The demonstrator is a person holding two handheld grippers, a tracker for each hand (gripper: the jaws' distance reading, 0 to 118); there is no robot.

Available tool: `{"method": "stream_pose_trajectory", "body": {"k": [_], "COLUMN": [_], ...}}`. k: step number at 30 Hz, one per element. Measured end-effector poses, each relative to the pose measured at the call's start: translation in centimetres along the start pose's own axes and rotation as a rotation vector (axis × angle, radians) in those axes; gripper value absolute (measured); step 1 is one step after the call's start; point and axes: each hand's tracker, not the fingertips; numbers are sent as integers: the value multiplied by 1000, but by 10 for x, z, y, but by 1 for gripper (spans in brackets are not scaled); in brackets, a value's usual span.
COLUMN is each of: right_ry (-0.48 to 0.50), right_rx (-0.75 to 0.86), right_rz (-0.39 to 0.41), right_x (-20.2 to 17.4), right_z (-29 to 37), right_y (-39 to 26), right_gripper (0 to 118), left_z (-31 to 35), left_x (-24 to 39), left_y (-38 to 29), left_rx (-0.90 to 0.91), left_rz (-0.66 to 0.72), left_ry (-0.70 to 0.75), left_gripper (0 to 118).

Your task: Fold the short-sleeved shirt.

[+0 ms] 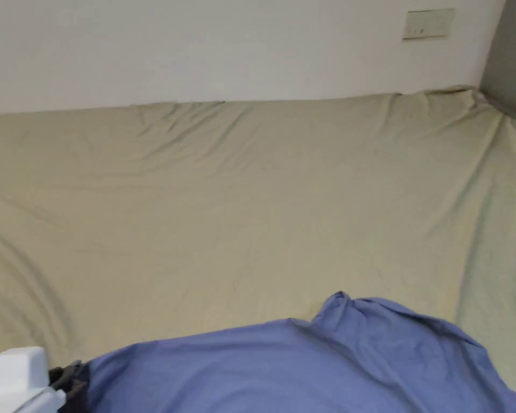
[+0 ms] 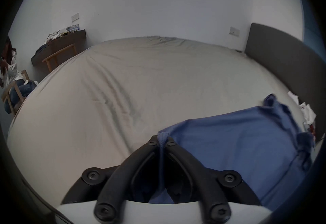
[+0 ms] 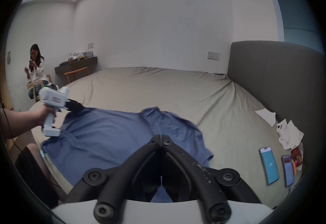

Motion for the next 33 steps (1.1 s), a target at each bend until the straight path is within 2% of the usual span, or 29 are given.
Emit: {"method": "stream_pose_trajectory", "body": {"k": [2, 4, 5, 6, 7, 8, 9, 11, 14, 15, 16, 17, 18, 19, 20, 22, 24, 26, 29, 33], "right_ry": [10, 59, 91, 125, 121, 131, 170, 146, 89, 78, 76, 89, 141, 151, 127, 142, 129, 145, 150, 165], "right_rx": [-43, -151, -223, -271, -314, -342, -360, -432, -450, -460, -477, -489, -495, -473, -464, -449, -427, -365, -289, -162], "right_rz": [16, -4, -5, -20, 0, 31, 47, 57, 229, 263, 264, 231, 166, 137, 143, 165, 157, 60, -2, 2], "right_x": [26, 52, 64, 73, 78, 84, 84, 77, 57, 53, 50, 49, 50, 49, 49, 49, 54, 67, 83, 87], "right_z": [-41, -92, -121, -146, -173, -197, -217, -249, -276, -280, -282, -284, -282, -278, -270, -261, -247, -227, -185, -110], "right_y": [18, 36, 43, 46, 49, 49, 48, 45, 36, 34, 31, 31, 31, 33, 34, 37, 44, 57, 75, 78], "right_gripper": [2, 7, 18, 47, 74, 93, 100, 98, 98, 92, 77, 50, 16, 9, 8, 8, 8, 8, 8, 8], "left_z": [20, 34, 38, 41, 44, 45, 46, 43, 37, 35, 33, 33, 33, 30, 30, 28, 29, 37, 56, 91], "left_x": [4, 5, 5, 5, 8, 9, 10, 12, 10, 9, 9, 9, 9, 6, 5, 4, 1, -6, -20, -36], "left_y": [3, 6, 7, 6, 9, 9, 8, 9, 12, 13, 13, 13, 14, 15, 16, 17, 21, 29, 42, 49], "left_rx": [12, 27, 15, 14, 11, 5, 5, 5, -11, -17, -22, -23, -25, -26, -27, -32, -30, -13, 31, 53], "left_rz": [-16, -6, -1, 3, 6, -3, -18, -61, -58, -59, -66, -71, -70, -65, -57, -52, -48, -7, 26, 46], "left_ry": [-25, -31, -50, -51, -50, -52, -42, -19, -24, -24, -20, -15, -14, -13, -11, -13, -7, -9, 13, -14], "left_gripper": [2, 2, 2, 2, 2, 2, 2, 2, 2, 2, 2, 2, 2, 2, 2, 2, 2, 2, 2, 2]}}
